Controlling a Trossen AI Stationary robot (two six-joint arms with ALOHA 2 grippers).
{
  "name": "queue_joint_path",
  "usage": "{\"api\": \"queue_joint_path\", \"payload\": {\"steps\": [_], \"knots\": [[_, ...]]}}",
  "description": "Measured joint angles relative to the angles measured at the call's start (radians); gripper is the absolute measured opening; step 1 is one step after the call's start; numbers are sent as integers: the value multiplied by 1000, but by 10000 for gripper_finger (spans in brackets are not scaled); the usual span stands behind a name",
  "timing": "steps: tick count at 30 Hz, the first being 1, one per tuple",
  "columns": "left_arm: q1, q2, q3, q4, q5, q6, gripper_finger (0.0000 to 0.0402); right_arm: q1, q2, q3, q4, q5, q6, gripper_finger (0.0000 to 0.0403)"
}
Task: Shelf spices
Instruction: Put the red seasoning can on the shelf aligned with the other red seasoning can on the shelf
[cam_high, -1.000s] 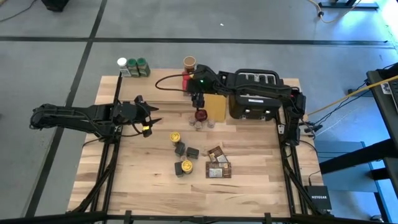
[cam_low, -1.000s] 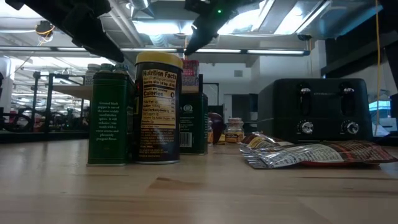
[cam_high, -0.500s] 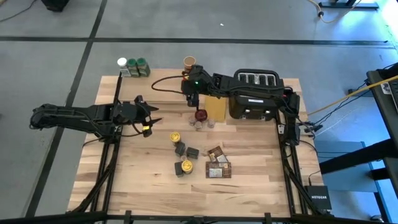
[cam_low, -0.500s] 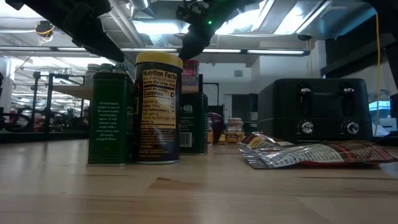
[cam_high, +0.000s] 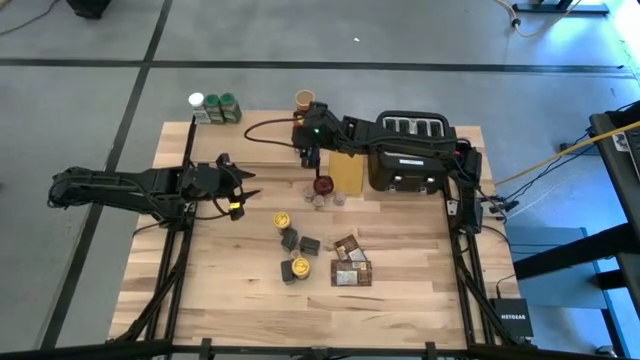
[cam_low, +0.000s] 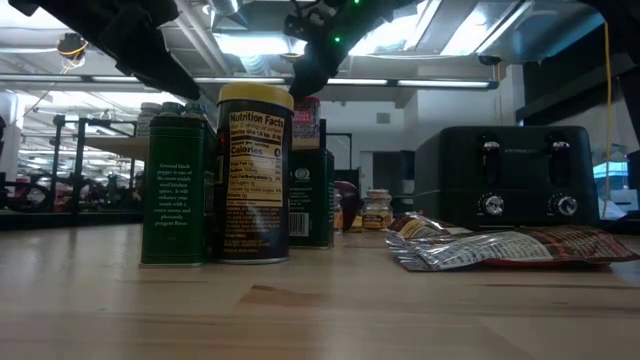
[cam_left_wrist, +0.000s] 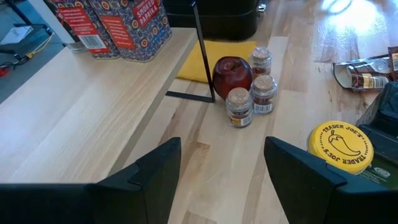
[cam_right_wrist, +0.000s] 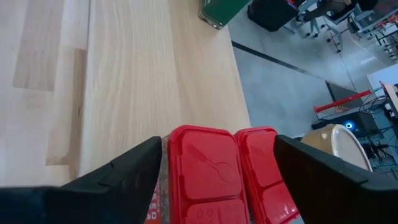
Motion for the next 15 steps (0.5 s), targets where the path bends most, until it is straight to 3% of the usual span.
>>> {"api": "queue_joint_path", "payload": {"steps": [15], "knots": [[0,0,0,0,0,0,225,-2,1,0,22,38,-22,316]]}}
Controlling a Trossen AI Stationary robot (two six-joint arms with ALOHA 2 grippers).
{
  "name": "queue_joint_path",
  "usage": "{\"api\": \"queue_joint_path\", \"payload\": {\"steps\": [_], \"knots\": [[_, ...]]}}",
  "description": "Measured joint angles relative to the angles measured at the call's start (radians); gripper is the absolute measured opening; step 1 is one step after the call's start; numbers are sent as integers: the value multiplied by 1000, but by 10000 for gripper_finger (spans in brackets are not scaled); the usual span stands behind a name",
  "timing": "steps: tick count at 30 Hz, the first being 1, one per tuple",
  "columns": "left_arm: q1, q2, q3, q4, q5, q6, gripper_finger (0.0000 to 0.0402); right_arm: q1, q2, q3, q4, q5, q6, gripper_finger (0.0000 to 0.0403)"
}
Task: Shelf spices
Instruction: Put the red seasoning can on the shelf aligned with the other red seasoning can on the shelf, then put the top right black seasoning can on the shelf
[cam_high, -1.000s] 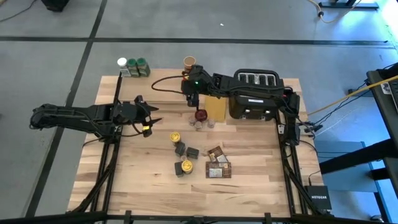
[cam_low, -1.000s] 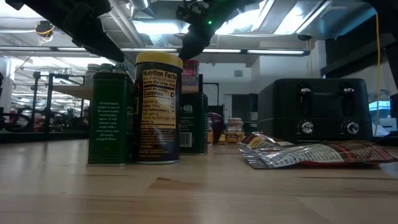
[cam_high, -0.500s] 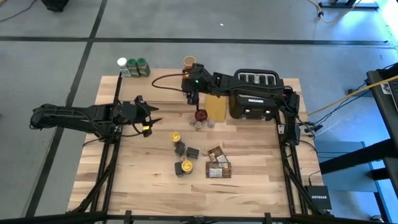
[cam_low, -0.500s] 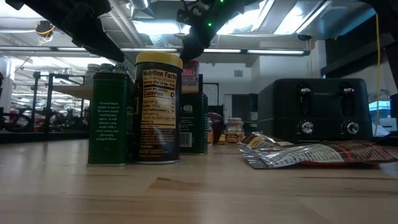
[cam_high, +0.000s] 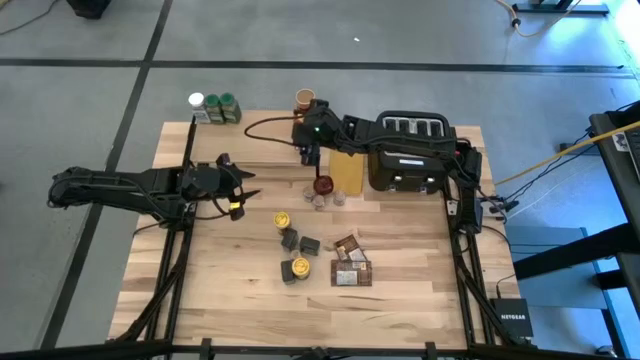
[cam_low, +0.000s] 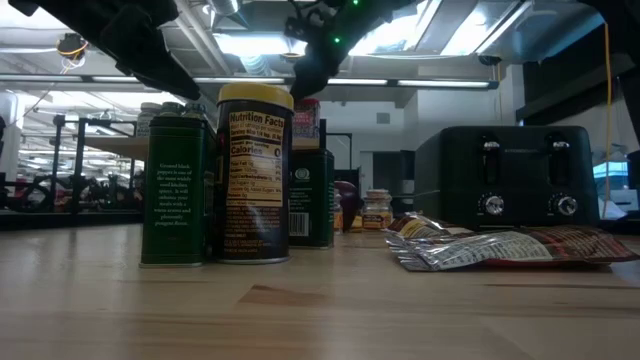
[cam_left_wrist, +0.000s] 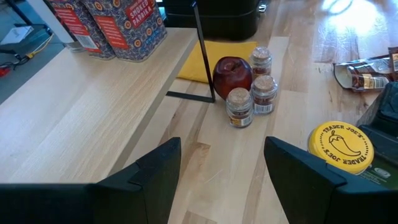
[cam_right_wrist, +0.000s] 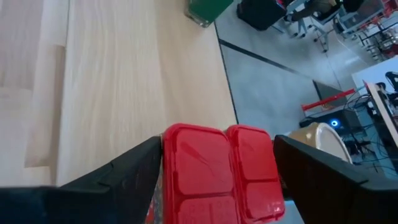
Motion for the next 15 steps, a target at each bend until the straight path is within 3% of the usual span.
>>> {"api": "queue_joint_path", "payload": {"steps": [15], "knots": [[0,0,0,0,0,0,225,79,-3,0,-14,-9,-2,316]]}}
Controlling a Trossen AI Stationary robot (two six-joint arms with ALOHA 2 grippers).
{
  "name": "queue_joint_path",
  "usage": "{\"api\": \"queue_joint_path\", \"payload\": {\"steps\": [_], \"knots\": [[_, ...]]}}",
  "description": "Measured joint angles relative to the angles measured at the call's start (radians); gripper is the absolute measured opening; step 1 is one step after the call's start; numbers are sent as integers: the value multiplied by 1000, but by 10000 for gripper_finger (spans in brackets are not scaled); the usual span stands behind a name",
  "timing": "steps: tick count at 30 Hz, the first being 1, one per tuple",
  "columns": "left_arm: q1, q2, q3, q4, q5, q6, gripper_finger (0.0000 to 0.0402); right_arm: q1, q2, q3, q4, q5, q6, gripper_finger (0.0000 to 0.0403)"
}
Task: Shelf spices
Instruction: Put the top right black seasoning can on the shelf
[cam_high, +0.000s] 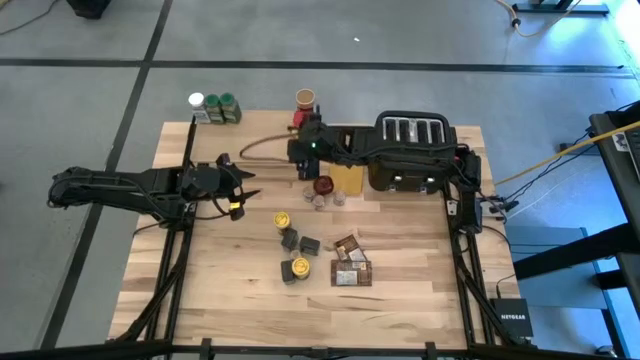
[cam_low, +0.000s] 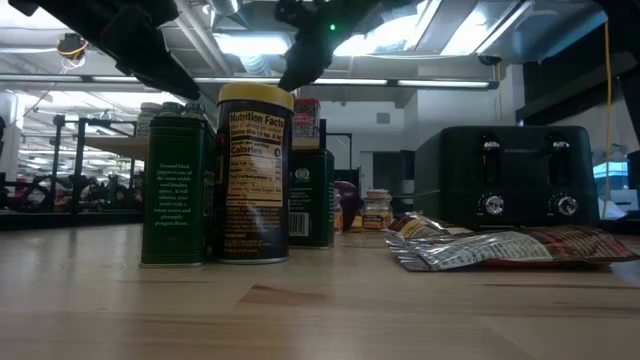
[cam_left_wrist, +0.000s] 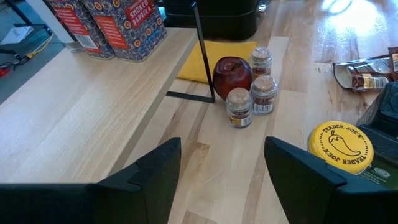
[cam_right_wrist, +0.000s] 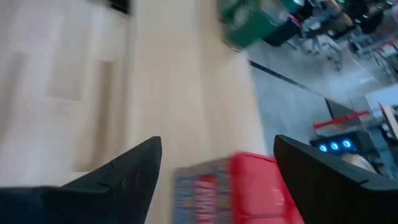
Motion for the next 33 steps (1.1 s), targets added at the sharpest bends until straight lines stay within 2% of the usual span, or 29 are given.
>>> {"api": "queue_joint_path", "payload": {"steps": [5,11,16,22,28,33], "knots": [[0,0,0,0,0,-8,225,66,-27,0,-49,25,8,316],[0,0,0,-28,0,-11,225,129,-60,0,-97,25,105,316],[0,-15,-1,-180,1,-72,225,154,-66,0,-168,22,232,316],[-23,-112,-42,-94,7,-46,225,151,-65,0,-200,-96,316,316],[-27,-210,-83,-13,5,-23,225,166,-65,0,-231,-163,384,316],[-27,-227,-97,9,5,-77,225,202,-64,-29,-249,-194,415,316]]}}
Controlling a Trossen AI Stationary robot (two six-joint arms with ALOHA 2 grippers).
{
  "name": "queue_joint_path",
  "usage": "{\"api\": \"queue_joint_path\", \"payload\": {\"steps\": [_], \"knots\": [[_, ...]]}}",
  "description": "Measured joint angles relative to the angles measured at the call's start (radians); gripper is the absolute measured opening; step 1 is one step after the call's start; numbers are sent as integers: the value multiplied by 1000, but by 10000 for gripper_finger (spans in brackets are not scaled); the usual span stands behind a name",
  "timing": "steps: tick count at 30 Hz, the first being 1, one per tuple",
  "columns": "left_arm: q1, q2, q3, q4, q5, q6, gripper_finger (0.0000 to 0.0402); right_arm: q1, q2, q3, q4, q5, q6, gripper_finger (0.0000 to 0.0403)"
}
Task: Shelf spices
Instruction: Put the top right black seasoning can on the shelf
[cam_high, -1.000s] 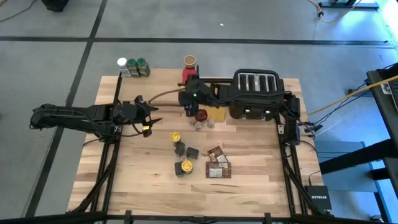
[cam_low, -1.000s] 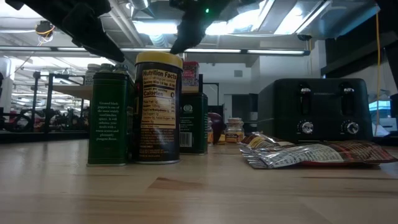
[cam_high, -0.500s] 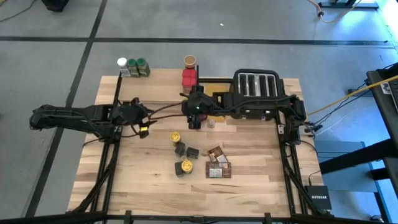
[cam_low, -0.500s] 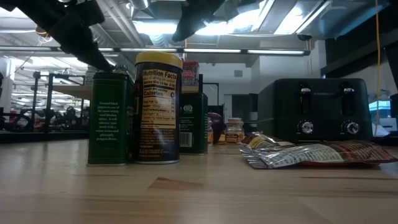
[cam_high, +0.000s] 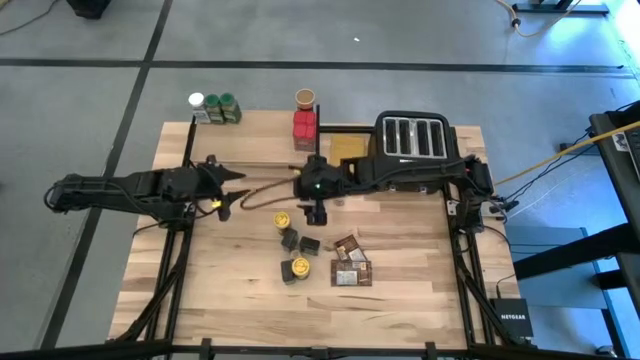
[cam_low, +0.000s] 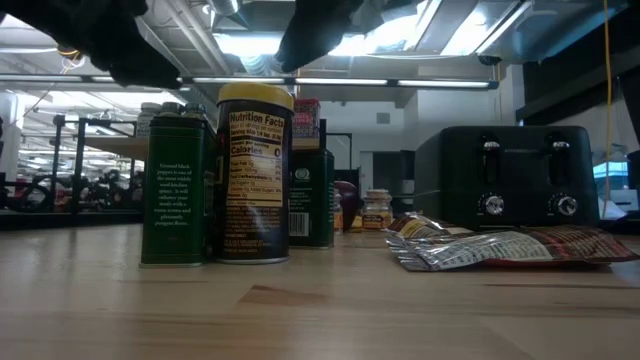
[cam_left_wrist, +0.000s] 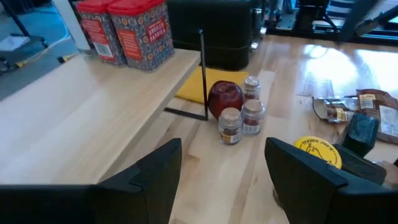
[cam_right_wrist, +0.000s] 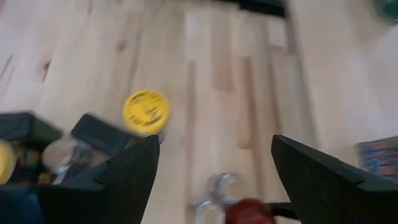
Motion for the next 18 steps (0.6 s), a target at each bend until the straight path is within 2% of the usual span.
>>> {"api": "queue_joint_path", "payload": {"steps": [9,15,18], "knots": [[0,60,0,22,56,-47,225,50,2,-146,16,-36,37,316],[0,107,0,23,56,-66,225,83,2,-195,15,-172,120,316],[0,120,0,25,56,-68,225,123,2,-195,17,-203,162,316]]}}
